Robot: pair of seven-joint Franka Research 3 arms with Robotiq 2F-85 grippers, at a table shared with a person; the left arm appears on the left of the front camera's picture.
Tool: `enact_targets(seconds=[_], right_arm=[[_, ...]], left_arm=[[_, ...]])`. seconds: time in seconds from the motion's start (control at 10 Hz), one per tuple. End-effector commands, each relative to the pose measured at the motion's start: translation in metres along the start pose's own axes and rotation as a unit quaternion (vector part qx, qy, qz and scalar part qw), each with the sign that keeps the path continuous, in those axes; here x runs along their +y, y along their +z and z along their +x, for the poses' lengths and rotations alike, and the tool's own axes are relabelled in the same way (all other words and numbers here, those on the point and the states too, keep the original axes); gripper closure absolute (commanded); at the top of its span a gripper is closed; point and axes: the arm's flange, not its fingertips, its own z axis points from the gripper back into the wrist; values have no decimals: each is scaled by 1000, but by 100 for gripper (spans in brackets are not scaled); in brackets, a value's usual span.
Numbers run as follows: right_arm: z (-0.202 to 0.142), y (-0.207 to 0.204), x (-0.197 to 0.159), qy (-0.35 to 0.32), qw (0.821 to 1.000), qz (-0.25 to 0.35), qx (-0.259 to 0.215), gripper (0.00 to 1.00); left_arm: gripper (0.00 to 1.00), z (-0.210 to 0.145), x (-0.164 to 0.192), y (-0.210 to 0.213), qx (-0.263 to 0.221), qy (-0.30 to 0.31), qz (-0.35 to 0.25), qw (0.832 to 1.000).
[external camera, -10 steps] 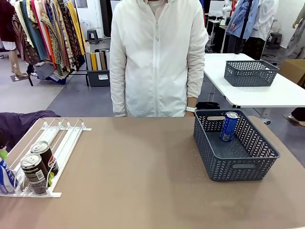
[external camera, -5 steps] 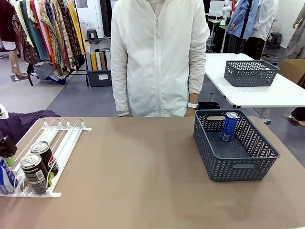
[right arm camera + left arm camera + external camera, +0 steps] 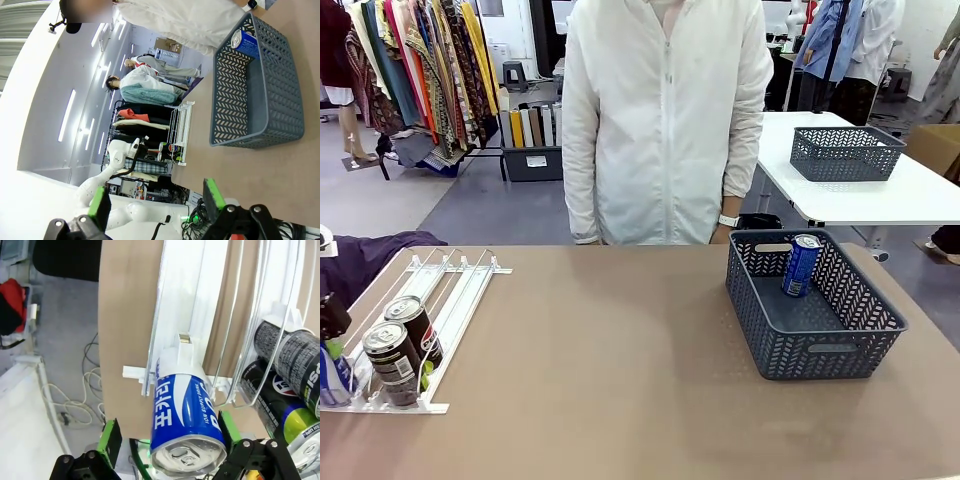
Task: Retrieve and store the cans from the dispenser.
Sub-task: Pick up the last remaining can from one row of the Automatic Can Dispenser and place it in the middle of the table.
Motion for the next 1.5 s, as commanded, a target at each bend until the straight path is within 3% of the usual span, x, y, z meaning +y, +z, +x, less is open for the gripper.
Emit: enact_targets(seconds=[0.0,0.4,0.5,0.6,0.7,1.4], right_arm=[[2,-2,3,12,1000,11,-7,0],[2,-2,3,12,1000,11,-7,0],[2,-2,3,12,1000,11,-7,0],[2,-2,3,12,1000,11,-7,0],[2,-2,3,12,1000,11,-7,0],[2,-2,3,12,1000,11,-7,0]], left_arm=[[0,-40,-1,-24,-2,-9,-10,1000],[0,-39,-1,-27,0,-8,-21,1000],[23,-39,-2,-27,-2,-13,-27,1000],[83,-40,-2,-27,-1,-14,-18,1000],[100,-41,-3,-26,-1,-17,-22,1000],[100,-43,-5,-16,-24,-17,-61,998]])
